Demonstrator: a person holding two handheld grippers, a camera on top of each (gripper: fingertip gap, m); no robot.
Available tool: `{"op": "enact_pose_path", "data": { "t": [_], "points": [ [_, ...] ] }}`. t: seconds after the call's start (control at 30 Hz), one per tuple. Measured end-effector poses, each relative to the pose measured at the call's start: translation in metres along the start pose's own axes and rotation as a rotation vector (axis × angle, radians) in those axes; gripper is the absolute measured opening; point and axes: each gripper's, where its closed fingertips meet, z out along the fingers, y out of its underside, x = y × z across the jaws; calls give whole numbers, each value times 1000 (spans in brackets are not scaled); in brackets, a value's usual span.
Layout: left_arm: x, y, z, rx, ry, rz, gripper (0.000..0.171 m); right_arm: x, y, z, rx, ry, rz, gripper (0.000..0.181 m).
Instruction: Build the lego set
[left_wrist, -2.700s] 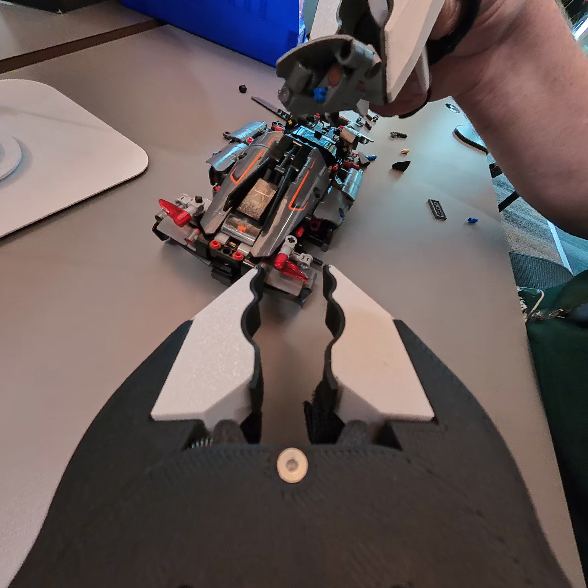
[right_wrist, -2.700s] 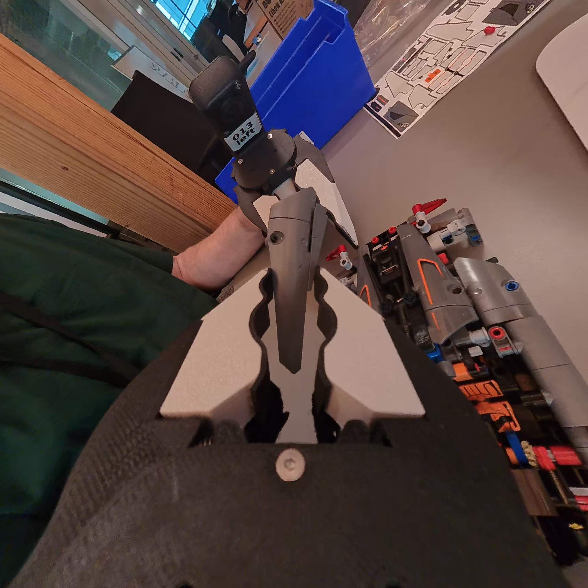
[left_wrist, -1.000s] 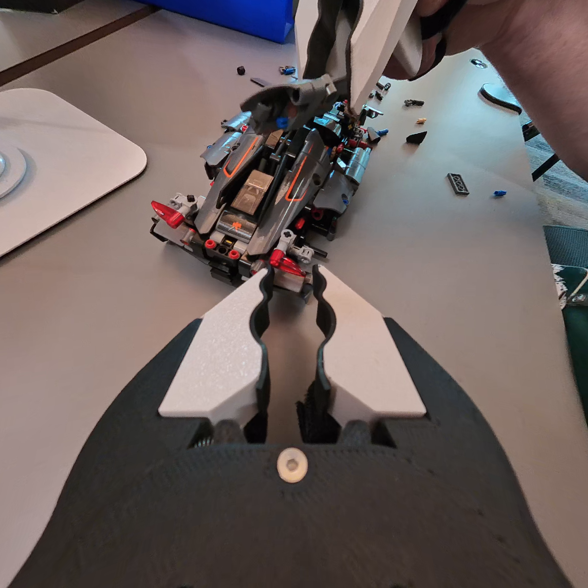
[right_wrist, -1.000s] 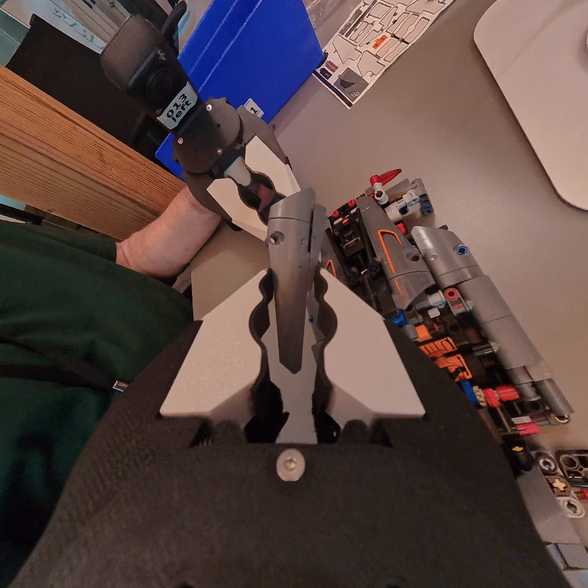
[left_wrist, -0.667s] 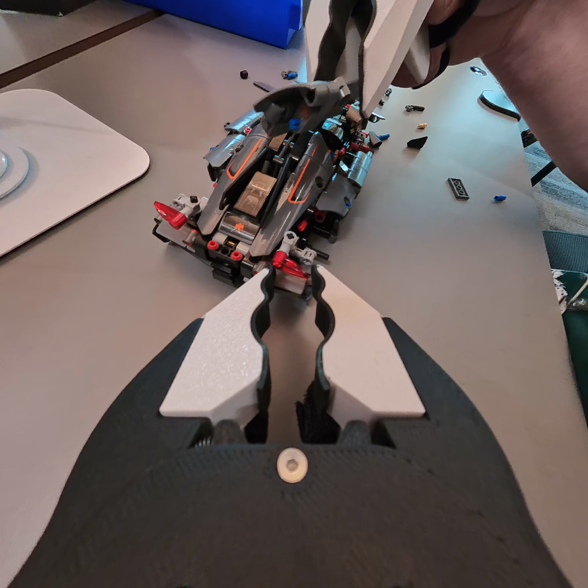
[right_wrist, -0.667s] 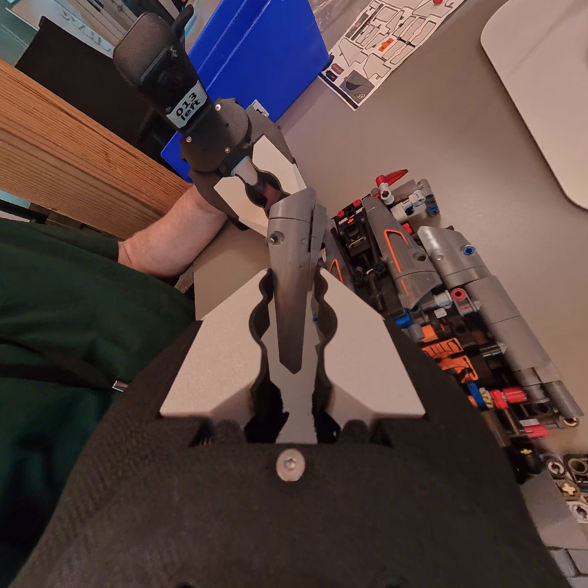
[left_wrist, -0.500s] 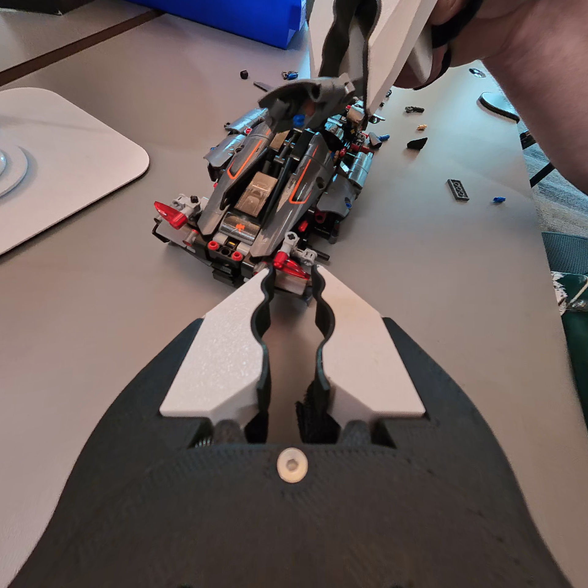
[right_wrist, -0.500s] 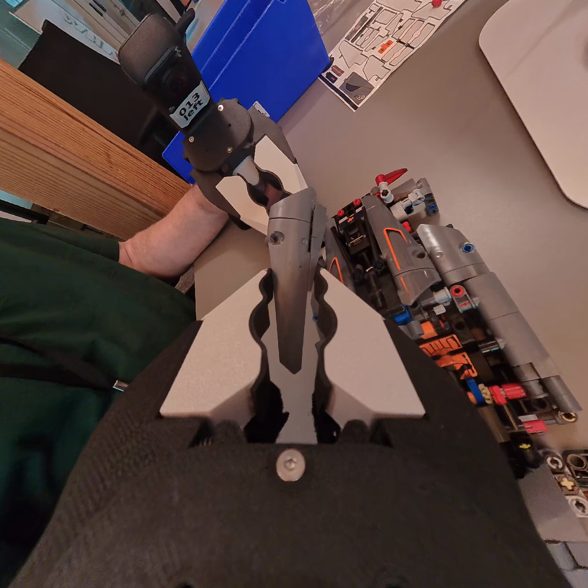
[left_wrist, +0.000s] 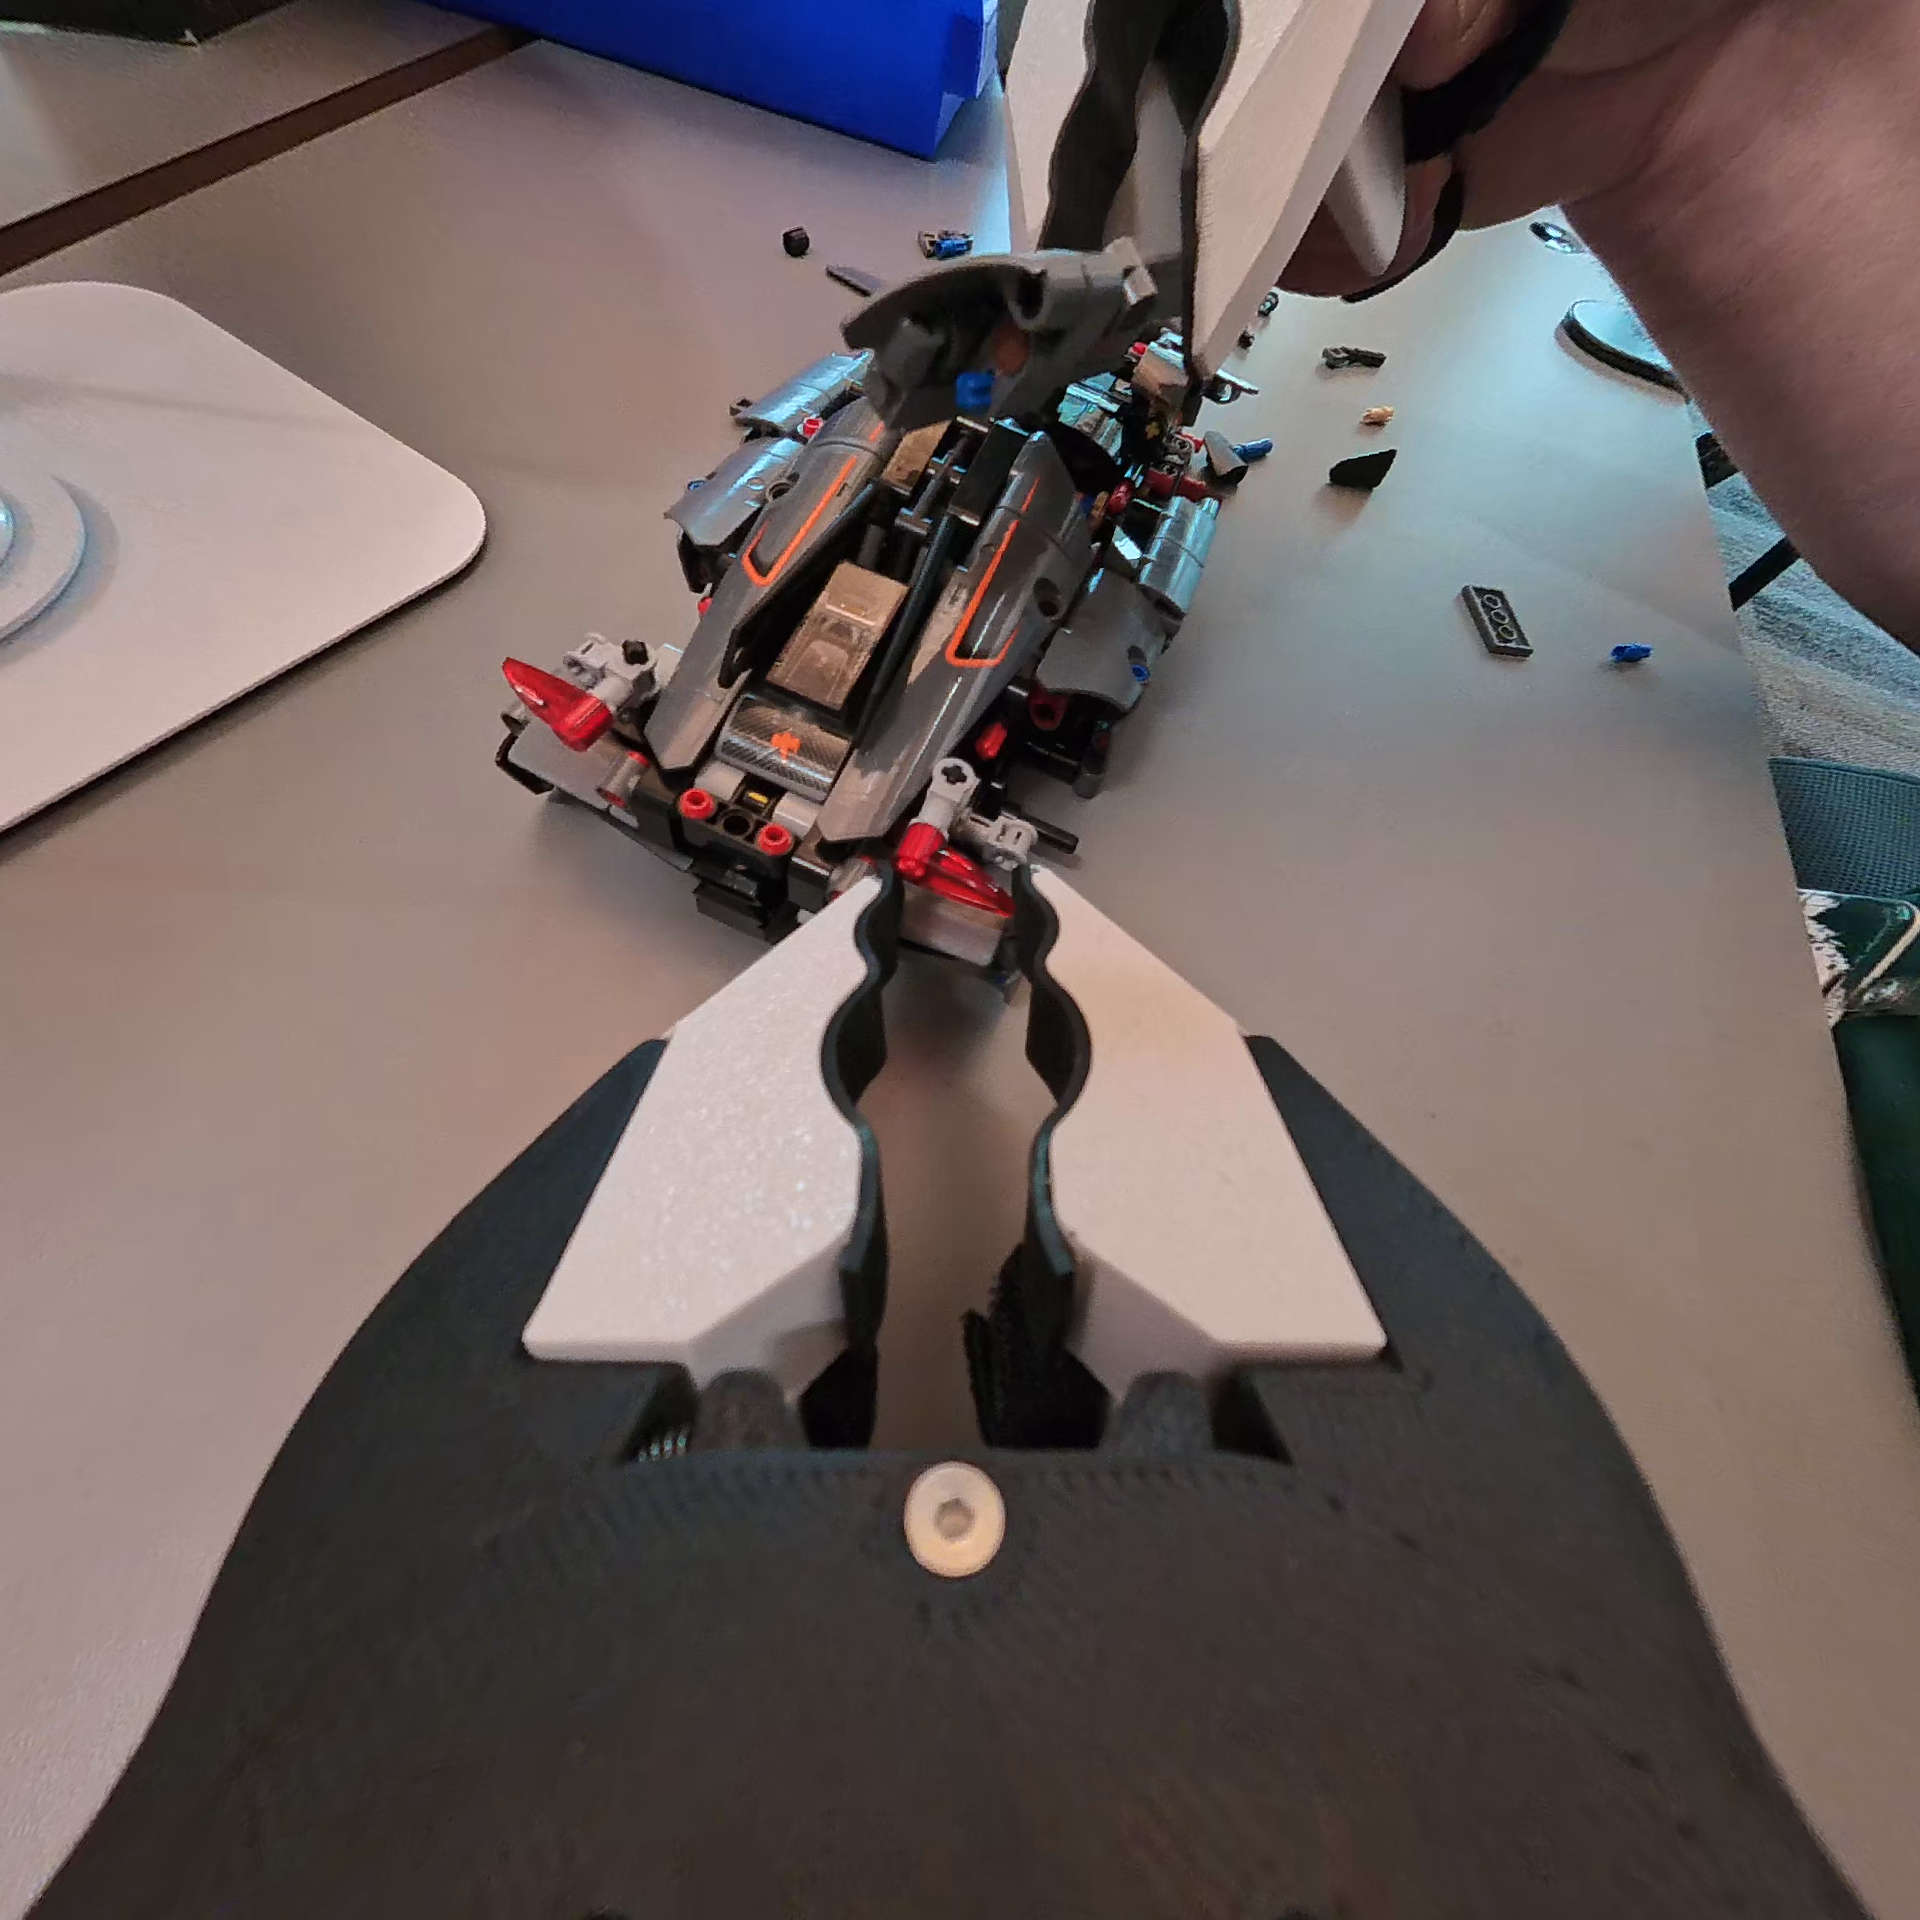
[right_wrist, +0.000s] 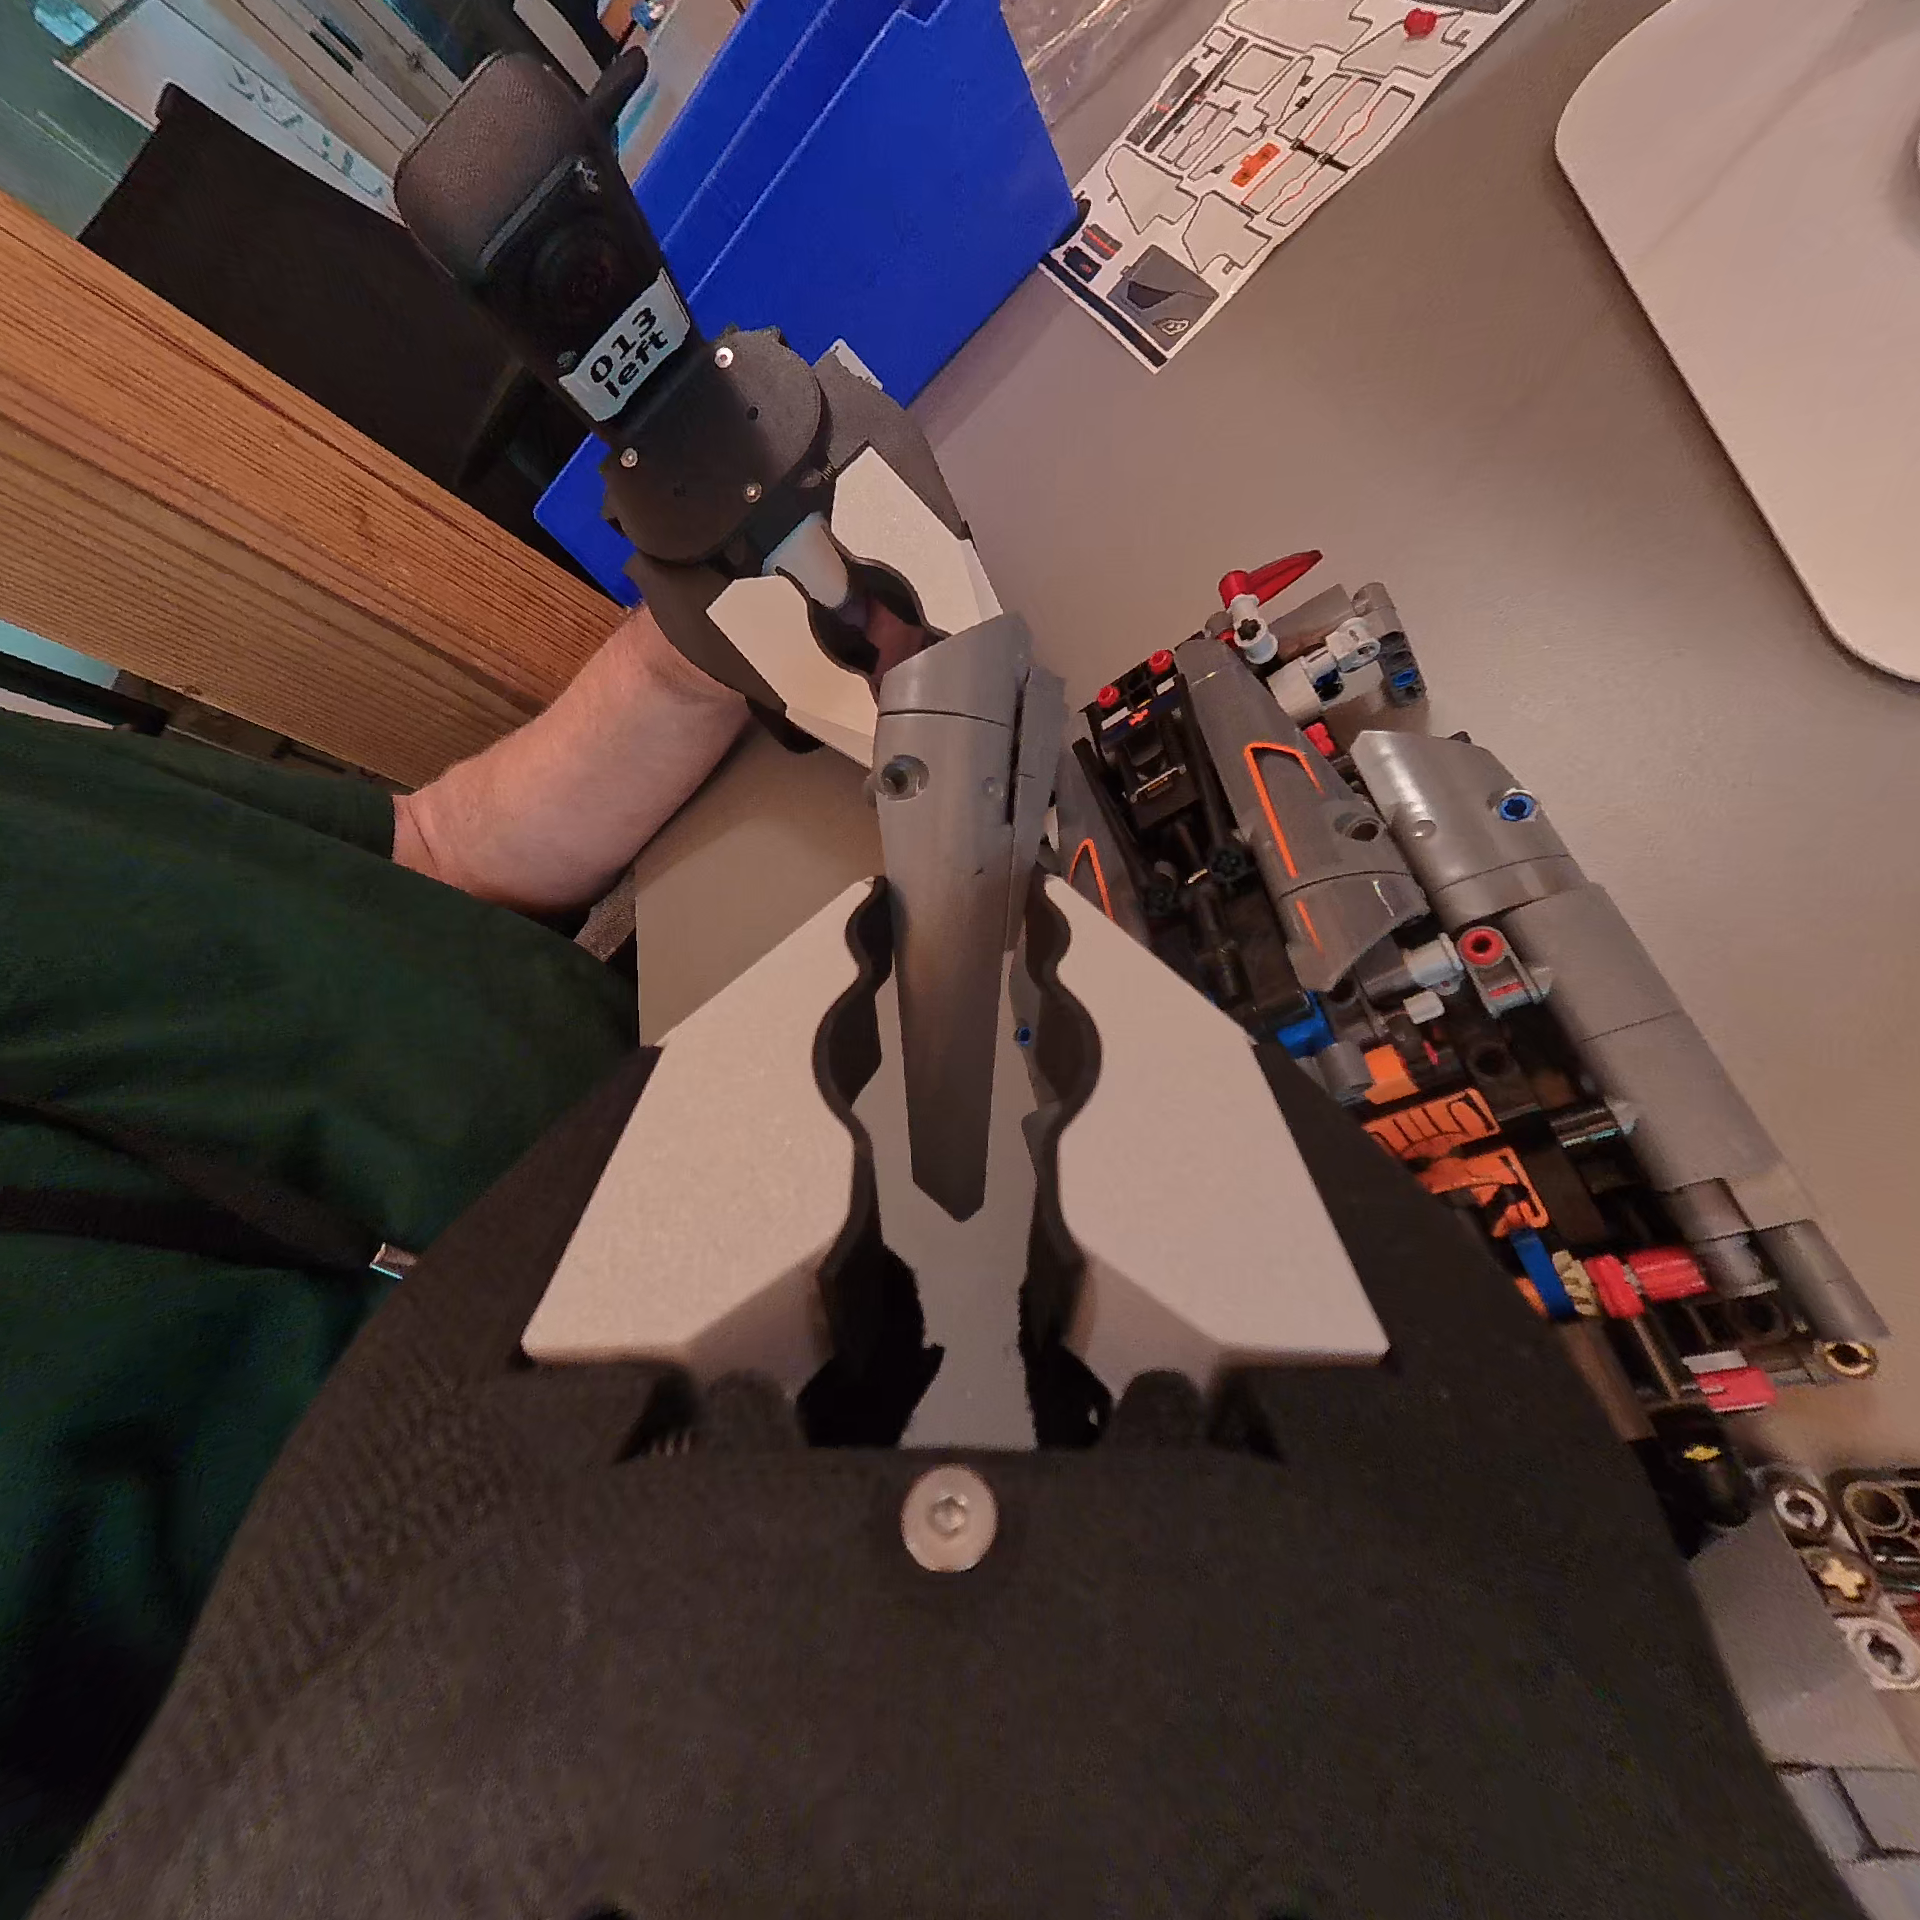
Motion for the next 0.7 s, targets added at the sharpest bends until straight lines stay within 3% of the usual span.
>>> {"op": "enact_pose_path", "data": {
  "t": [0.7],
  "points": [
    [0,0,0,3,4,-7,20,1,1,-6,14,2,0,24]
  ]
}}
